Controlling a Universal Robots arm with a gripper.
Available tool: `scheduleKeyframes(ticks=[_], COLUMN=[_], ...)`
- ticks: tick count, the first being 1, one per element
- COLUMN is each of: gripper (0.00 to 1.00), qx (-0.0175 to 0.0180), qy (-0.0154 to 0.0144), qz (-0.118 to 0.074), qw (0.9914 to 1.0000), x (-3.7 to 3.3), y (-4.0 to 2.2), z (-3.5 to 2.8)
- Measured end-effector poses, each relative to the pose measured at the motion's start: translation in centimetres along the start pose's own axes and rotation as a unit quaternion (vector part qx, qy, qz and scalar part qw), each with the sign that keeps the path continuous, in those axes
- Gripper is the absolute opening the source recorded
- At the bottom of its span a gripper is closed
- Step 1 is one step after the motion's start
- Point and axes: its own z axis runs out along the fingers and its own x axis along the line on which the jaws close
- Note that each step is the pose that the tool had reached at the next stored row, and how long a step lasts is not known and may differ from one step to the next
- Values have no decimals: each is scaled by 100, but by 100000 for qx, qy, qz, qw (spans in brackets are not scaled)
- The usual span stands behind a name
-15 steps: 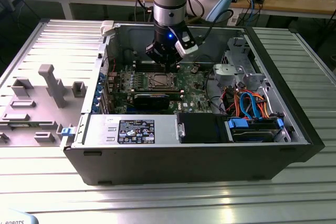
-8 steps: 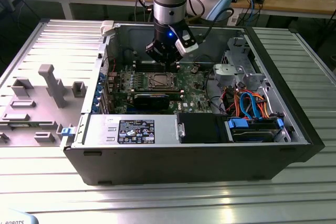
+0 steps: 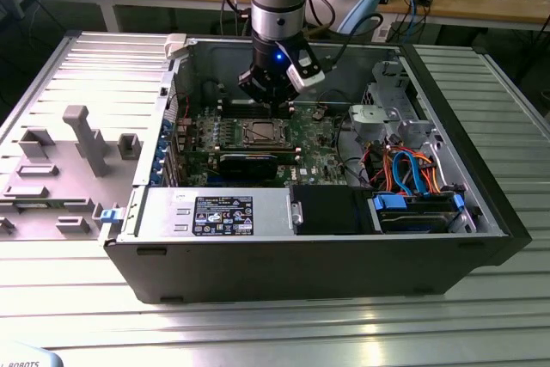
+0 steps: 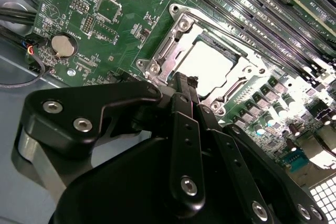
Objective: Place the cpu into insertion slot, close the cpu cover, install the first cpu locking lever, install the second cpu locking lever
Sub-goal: 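Install the second cpu locking lever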
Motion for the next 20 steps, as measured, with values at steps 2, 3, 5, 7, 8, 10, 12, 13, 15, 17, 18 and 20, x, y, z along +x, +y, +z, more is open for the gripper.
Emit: scheduleKeyframes(ticks=[2, 3, 5, 7, 8, 10, 12, 13, 15, 17, 18, 20], gripper=[11, 11, 11, 11, 11, 11, 11, 11, 11, 11, 11, 11], qx=[-1, -3, 3, 6, 2, 3, -60, -118, -134, -136, -135, -134], qy=[-2, -1, 2, 3, 1, -3, -8, -6, -2, -1, -2, -5], qz=[2, 8, 7, 6, 5, 2, -4, 10, 12, 9, 7, 6], qw=[100000, 100000, 100000, 100000, 100000, 100000, 100000, 100000, 100000, 100000, 100000, 100000], x=[1, 1, 1, 1, -1, -4, -4, -1, 2, 5, 6, 8], y=[-10, -12, -12, -13, -11, -9, -23, -51, -101, -164, -187, -218], z=[0, 0, -1, -17, -40, -91, -94, -96, -98, -101, -102, -103])
